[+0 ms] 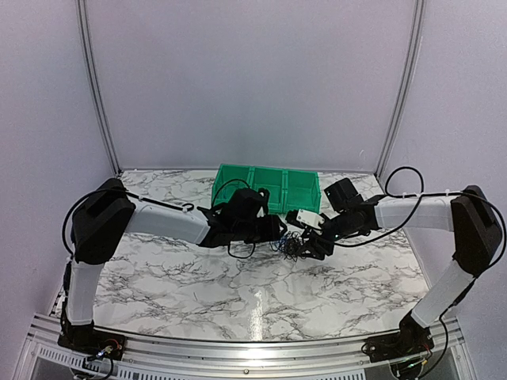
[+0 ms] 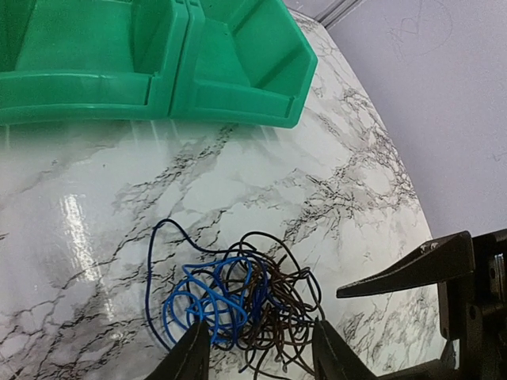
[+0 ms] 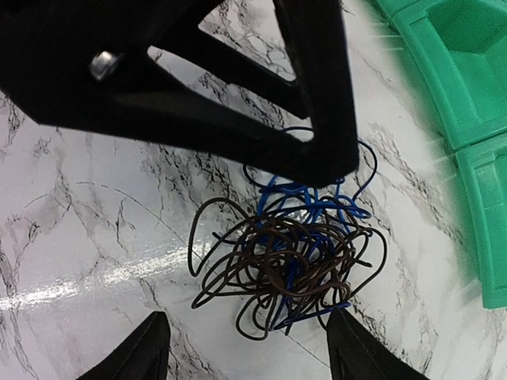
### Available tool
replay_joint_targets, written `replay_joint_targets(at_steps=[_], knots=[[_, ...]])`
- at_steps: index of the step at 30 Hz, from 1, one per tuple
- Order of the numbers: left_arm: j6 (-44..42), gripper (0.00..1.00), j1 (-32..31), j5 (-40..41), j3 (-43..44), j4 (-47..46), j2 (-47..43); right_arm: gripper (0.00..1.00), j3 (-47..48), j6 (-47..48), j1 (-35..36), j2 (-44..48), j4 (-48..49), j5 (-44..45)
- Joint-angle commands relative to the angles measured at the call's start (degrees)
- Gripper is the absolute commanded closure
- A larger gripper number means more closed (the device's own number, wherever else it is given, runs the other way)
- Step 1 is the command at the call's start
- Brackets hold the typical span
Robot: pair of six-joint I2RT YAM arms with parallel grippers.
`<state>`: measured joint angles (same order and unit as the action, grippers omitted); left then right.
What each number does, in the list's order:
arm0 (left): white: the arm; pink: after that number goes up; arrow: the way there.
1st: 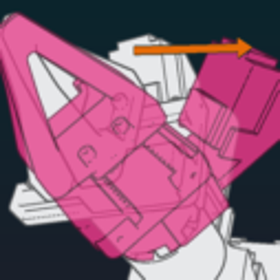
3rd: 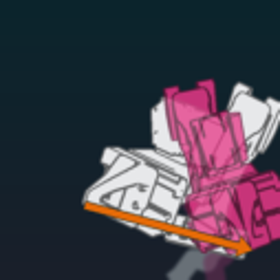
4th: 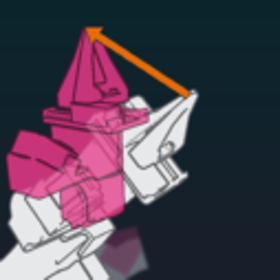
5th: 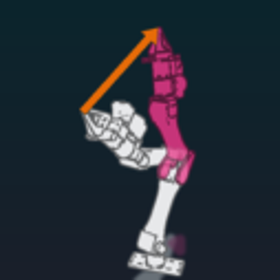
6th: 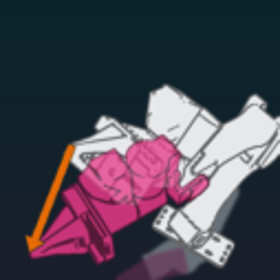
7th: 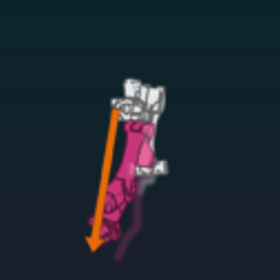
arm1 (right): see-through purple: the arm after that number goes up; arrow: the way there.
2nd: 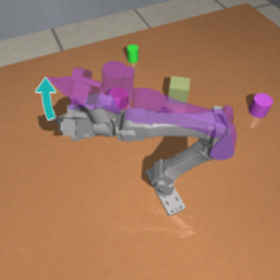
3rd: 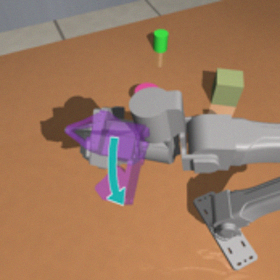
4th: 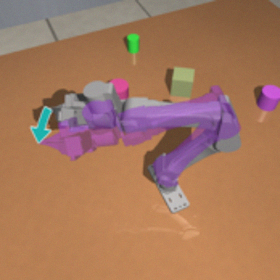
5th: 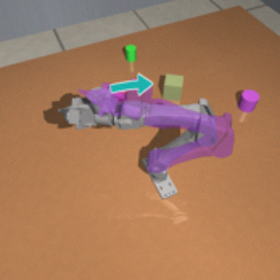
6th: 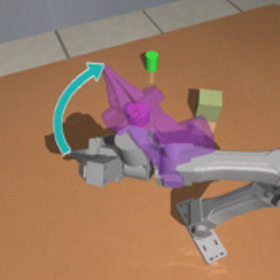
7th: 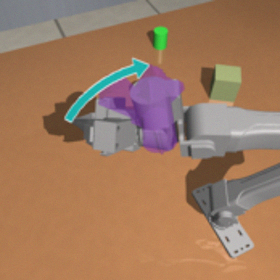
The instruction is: Untangle the cables
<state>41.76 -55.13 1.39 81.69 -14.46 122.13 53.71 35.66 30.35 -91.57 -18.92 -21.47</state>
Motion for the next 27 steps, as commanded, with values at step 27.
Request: replay_joint_targets(at_steps=[27], knots=[[8.0, 0.73, 0.5, -1.9, 8.9, -0.8, 9.8, 0.32, -0.5, 0.4, -0.6, 1.2, 0.6, 2.1]])
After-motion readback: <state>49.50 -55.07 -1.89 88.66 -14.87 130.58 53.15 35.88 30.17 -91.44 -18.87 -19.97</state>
